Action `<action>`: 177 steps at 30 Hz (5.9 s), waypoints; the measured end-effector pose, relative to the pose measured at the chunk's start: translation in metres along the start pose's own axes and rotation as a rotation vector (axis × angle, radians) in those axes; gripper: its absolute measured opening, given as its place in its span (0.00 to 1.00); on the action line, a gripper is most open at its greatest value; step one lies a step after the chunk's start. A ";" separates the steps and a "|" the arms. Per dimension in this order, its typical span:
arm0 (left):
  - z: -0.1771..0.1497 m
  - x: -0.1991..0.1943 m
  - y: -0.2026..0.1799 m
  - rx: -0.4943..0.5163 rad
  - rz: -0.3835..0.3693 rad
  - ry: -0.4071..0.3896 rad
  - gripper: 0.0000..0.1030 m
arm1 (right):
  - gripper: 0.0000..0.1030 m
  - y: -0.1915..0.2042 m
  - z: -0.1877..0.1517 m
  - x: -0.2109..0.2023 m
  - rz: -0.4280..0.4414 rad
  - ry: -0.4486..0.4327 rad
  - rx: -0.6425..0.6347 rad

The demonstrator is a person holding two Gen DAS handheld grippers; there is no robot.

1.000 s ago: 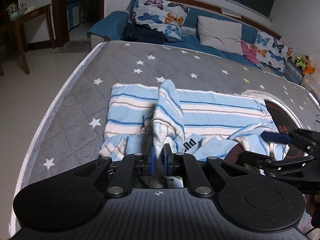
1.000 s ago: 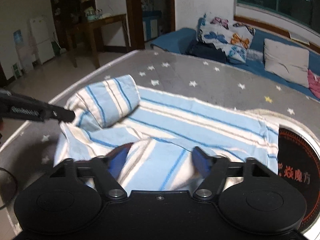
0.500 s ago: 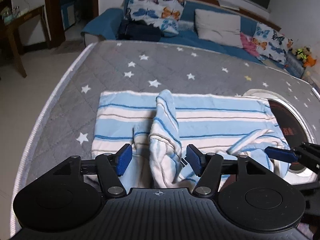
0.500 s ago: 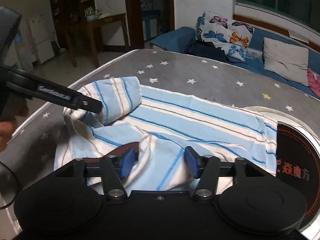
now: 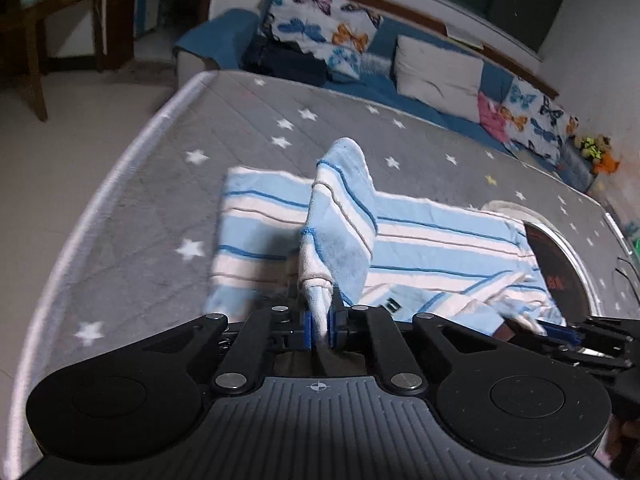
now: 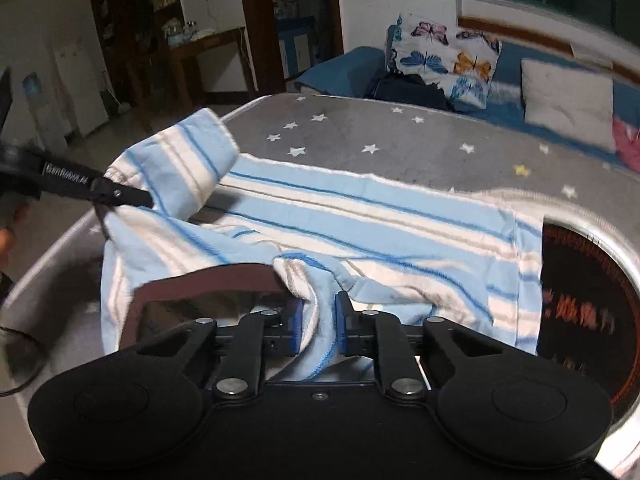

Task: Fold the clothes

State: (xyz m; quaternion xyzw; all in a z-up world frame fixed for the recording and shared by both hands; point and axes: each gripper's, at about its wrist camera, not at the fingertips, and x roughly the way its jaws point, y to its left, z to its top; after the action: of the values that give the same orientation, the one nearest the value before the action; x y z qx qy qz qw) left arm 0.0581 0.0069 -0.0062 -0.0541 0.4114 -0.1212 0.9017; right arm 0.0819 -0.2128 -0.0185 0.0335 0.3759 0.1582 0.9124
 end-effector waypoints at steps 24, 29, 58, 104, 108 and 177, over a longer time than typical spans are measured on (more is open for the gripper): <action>-0.006 0.002 0.026 -0.022 -0.026 0.070 0.20 | 0.17 0.009 -0.005 0.010 -0.093 0.052 -0.131; 0.008 0.008 0.018 -0.002 -0.058 0.060 0.07 | 0.11 0.010 0.004 0.001 -0.099 0.050 -0.166; 0.162 -0.087 -0.024 -0.011 -0.049 -0.431 0.05 | 0.08 -0.062 0.177 -0.104 -0.448 -0.434 -0.188; -0.066 -0.056 0.054 0.031 0.040 -0.031 0.40 | 0.36 0.013 -0.024 0.019 -0.175 0.118 -0.198; -0.059 -0.056 0.056 0.023 0.035 -0.044 0.45 | 0.16 0.010 -0.023 0.023 -0.187 0.100 -0.190; -0.077 -0.080 0.000 0.192 -0.064 -0.090 0.14 | 0.54 -0.050 -0.065 -0.043 -0.295 0.024 0.035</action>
State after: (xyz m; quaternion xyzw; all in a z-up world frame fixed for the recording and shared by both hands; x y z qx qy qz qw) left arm -0.0507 0.0279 0.0012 0.0142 0.3551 -0.1864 0.9159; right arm 0.0216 -0.2775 -0.0450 -0.0079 0.3902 0.0160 0.9206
